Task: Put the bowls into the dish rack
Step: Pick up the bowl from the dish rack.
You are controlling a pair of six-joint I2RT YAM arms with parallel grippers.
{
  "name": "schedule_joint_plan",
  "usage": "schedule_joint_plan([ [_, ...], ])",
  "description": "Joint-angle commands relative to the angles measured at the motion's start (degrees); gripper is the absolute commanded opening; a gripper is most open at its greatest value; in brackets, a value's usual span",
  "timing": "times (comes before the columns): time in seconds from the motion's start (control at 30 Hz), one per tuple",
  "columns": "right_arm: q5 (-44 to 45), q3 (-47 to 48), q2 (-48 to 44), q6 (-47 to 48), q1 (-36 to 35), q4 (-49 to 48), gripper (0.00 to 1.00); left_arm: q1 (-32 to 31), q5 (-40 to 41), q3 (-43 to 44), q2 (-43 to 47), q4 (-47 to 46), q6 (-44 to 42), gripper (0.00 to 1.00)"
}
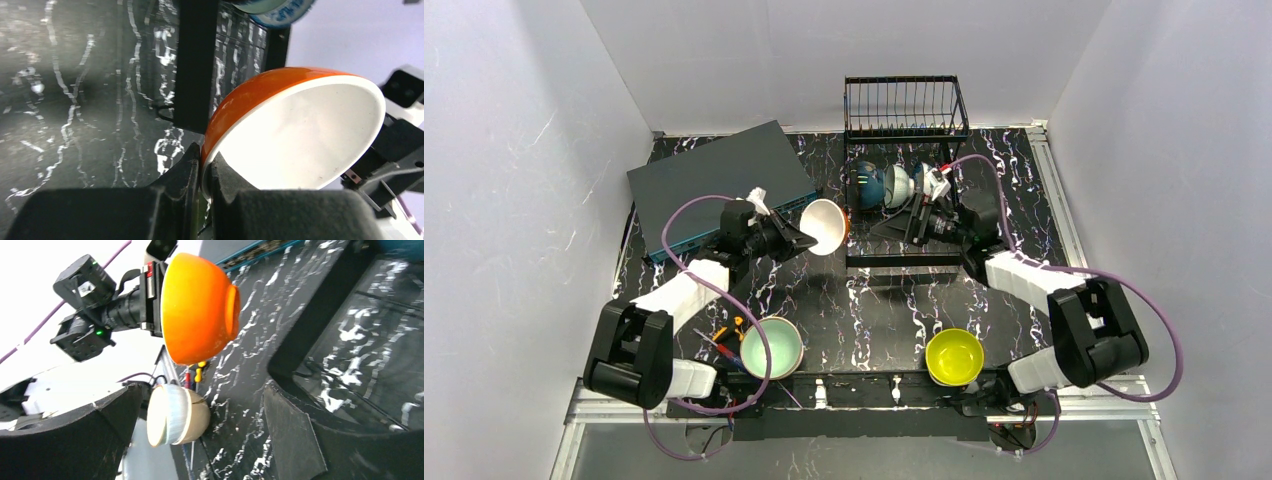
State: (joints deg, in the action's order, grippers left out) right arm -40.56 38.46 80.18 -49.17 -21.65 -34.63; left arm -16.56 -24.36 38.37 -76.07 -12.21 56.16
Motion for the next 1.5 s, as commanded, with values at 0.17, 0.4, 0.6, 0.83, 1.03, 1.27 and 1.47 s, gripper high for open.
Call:
schedule_joint_plan([
  [0.17, -6.9, 2.9, 4.7, -8.3, -5.3, -19.8, 0.99, -0.7, -13.3, -1.3, 3.6, -13.2, 0.1, 0.0],
  [0.4, -7.5, 4.9, 5.1, -7.7, -8.5, -21.3, 0.99, -1.3, -14.9, -1.3, 3.7, -14.0, 0.5, 0.0],
  [0.6, -5.6, 6.2, 3.8, -3.7, -9.6, -15.6, 0.99, -2.0, -15.8, -1.4, 4.1, -13.9, 0.5, 0.0],
  [0.83, -2.1, 7.7, 1.7, 2.0, -9.7, -5.8, 0.99, -3.1, -15.8, -2.4, 4.6, -14.0, 0.3, 0.0],
  [1.03, 0.6, 8.8, -0.2, 6.4, -9.7, 0.8, 0.99, -4.5, -14.5, -3.8, 4.6, -12.9, -0.1, 0.0],
  [1.27, 0.5, 9.0, 0.6, 6.5, -10.1, 0.9, 0.99, -6.1, -13.3, -3.0, 4.1, -9.8, -2.0, 0.0],
  [1.47, -0.6, 9.3, 1.2, 6.4, -10.3, 0.7, 0.95, -6.3, -12.0, -2.0, 4.7, -5.6, -4.2, 0.0],
])
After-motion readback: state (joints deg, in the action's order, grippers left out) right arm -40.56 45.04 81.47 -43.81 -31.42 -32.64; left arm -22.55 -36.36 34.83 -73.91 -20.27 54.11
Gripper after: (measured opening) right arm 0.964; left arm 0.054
